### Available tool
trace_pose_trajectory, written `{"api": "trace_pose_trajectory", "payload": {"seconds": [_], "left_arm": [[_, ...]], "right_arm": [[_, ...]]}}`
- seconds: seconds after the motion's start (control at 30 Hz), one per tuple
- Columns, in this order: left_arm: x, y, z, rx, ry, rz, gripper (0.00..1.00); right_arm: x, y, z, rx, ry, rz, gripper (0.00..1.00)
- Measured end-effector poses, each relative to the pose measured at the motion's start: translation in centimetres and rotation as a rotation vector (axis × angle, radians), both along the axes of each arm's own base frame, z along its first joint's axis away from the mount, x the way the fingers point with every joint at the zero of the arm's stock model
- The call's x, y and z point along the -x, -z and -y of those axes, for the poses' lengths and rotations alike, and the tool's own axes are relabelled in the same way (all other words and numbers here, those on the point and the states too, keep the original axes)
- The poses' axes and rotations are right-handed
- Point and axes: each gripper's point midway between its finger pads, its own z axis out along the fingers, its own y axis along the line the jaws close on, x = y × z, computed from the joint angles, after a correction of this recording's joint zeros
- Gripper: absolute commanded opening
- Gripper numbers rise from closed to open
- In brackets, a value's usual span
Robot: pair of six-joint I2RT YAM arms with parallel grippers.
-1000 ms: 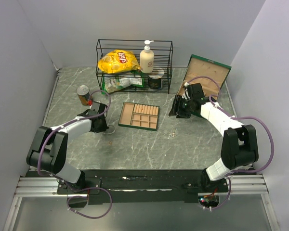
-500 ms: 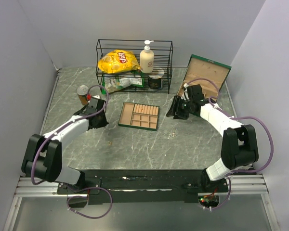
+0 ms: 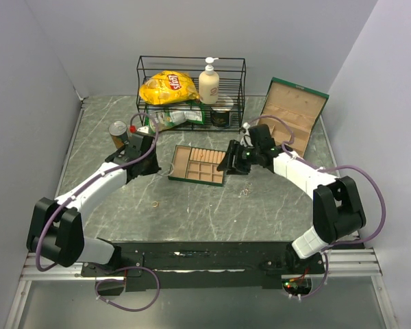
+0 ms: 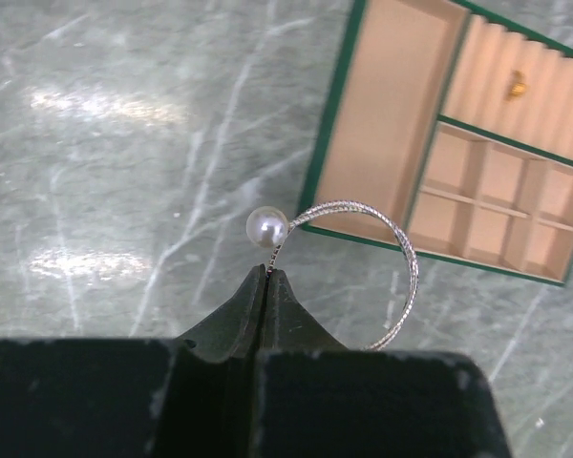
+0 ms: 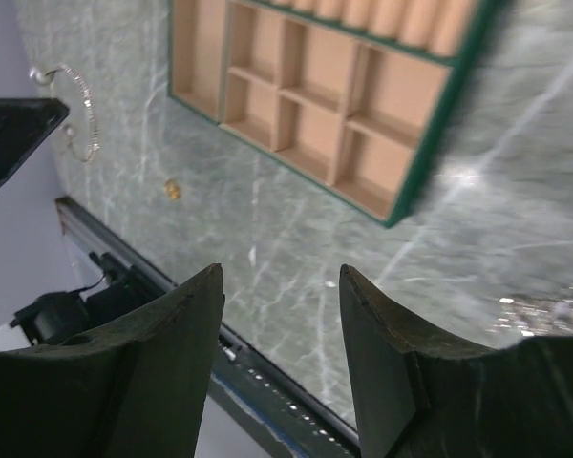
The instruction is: Organize the mixed jewelry
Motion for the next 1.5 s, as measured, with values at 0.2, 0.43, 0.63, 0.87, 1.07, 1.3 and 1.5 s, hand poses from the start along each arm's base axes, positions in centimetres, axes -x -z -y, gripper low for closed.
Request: {"api": "trace_pose_trajectory", "payload": {"seconds": [0.2, 0.43, 0.63, 0.87, 1.07, 1.3, 1.5], "left_arm": [[-0.2, -1.4, 2.4, 0.016, 0.054, 0.030, 0.03], [0.0, -1.6, 5.0, 0.018, 0.114, 0.028, 0.03], [0.3, -2.0, 6.8, 0.024, 0.146, 0.035, 0.03], [0.5, -2.6, 8.5, 0.028, 0.178, 0.048, 0.03], [0.3, -3.0, 9.3, 0.021, 0.187, 0.063, 0.03], [0.2, -3.0, 10.3, 0.017, 0.204, 0.063, 0.03], [0.3, -3.1, 10.8, 0.014, 0.216, 0.068, 0.04]], "right_arm": [[0.8, -1.5, -3.5, -0.034, -0.062, 0.020, 0.59], [1.3, -2.3, -5.9, -0.062, -0.095, 0.028, 0.59], [0.9, -2.3, -7.3, -0.080, -0.102, 0.018, 0.60], [0.4, -2.0, -7.9, -0.081, -0.102, 0.006, 0.60], [0.0, -2.0, -8.4, -0.082, -0.105, 0.010, 0.60], [-0.1, -1.5, -8.5, -0.077, -0.106, -0.001, 0.53], [-0.1, -1.1, -8.6, -0.073, -0.106, -0.012, 0.47]]}}
